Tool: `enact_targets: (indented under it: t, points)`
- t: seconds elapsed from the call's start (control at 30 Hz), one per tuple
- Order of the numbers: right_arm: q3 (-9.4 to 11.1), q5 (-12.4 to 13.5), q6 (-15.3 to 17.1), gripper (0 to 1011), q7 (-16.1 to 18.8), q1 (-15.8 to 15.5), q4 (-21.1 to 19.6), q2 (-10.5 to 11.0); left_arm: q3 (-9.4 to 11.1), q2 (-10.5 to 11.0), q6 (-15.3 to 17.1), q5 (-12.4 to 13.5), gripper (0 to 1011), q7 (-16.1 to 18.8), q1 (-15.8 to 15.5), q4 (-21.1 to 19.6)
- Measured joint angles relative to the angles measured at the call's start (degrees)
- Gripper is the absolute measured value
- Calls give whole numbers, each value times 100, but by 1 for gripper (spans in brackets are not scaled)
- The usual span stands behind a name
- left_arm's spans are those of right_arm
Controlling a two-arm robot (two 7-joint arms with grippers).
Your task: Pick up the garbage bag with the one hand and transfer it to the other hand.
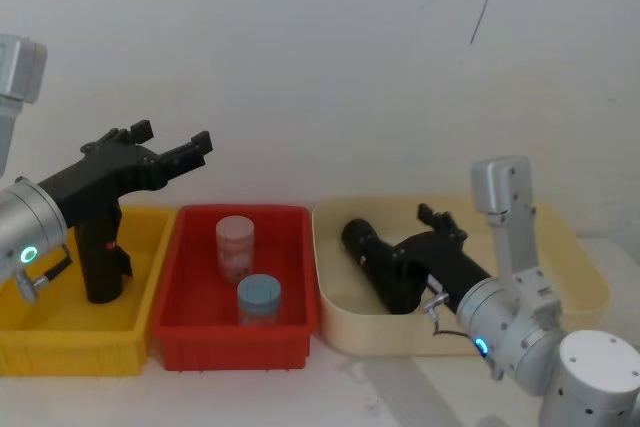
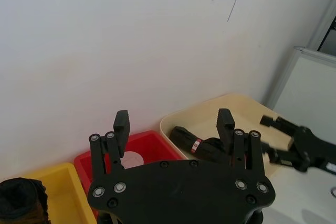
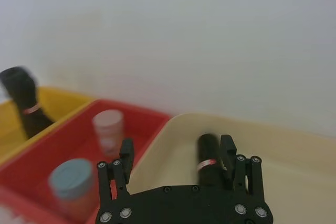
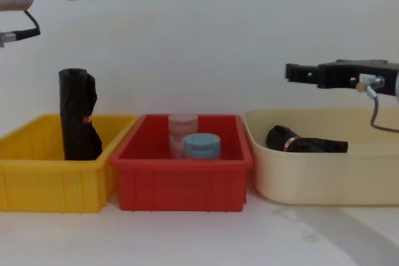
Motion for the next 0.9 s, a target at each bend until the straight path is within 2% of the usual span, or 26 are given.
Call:
enact_targets:
  t: [0.07, 0.23, 0.4, 0.47, 0.53, 0.9]
  points:
    - [-29, 0, 39, 1000, 17, -21, -46, 4, -1, 1, 0, -1, 1002, 1, 1, -1]
    - [-255, -68, 383, 1000, 80, -136, -337, 10, -7, 3, 0, -4, 1001, 8, 8, -10]
    - [-541, -236, 820, 1000, 26, -202, -565, -74, -9, 6, 0, -6, 1002, 12, 12, -13]
    - [-568, -260, 869, 1000, 4, -205, -582, -89, -10, 7, 0, -6, 1002, 14, 13, -15]
    - [-681, -362, 1044, 1000, -101, -212, -630, -177, -12, 8, 0, -6, 1002, 15, 14, -16]
    - [-1040, -703, 1433, 1000, -432, -68, -555, -541, -16, 11, -1, -6, 1002, 19, 19, -21]
